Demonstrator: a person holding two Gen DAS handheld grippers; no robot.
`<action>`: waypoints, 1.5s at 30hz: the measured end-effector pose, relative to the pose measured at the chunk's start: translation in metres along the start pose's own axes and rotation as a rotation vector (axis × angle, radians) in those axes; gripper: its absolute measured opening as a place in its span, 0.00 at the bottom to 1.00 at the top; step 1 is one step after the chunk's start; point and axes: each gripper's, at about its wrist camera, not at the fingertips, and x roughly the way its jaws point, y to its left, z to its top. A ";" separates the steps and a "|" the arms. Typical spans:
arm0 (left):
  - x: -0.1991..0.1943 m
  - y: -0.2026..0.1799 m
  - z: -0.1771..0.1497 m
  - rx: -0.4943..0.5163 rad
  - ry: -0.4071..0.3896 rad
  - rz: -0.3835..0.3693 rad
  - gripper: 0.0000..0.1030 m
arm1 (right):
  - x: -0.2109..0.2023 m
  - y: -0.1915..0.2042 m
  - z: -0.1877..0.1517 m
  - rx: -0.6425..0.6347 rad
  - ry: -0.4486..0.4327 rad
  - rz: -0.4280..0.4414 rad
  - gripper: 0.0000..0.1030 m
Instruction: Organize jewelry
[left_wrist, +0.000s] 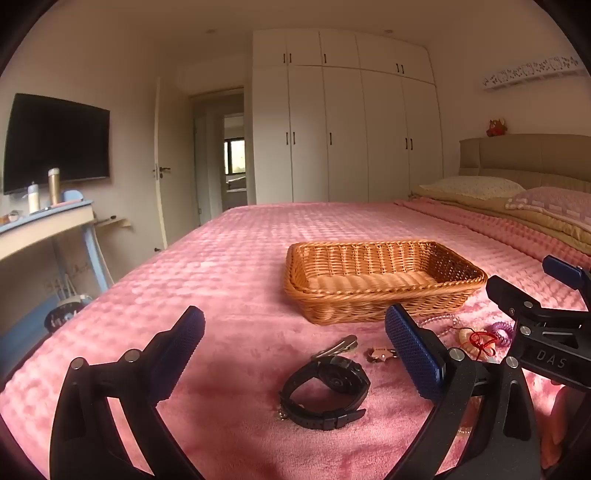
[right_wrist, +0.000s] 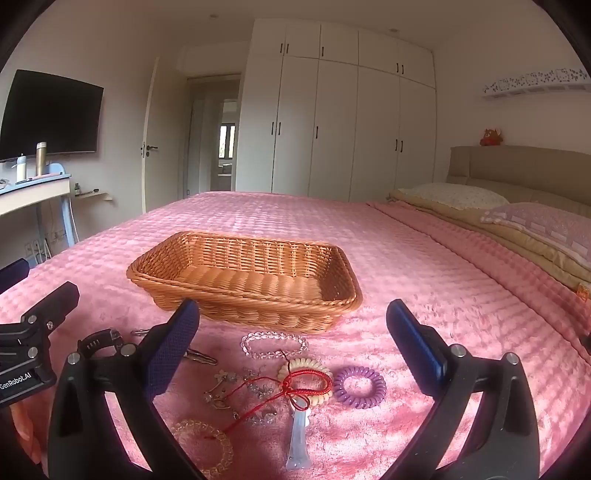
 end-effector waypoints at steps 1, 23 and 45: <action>0.001 0.000 0.000 -0.001 0.001 0.000 0.92 | 0.000 0.000 0.000 0.001 0.001 0.000 0.94; -0.001 0.000 -0.001 -0.001 0.002 0.000 0.93 | 0.000 -0.001 0.001 0.000 -0.002 0.002 0.94; -0.001 0.000 -0.004 -0.009 0.007 -0.003 0.93 | 0.001 0.000 0.001 0.000 0.005 0.010 0.94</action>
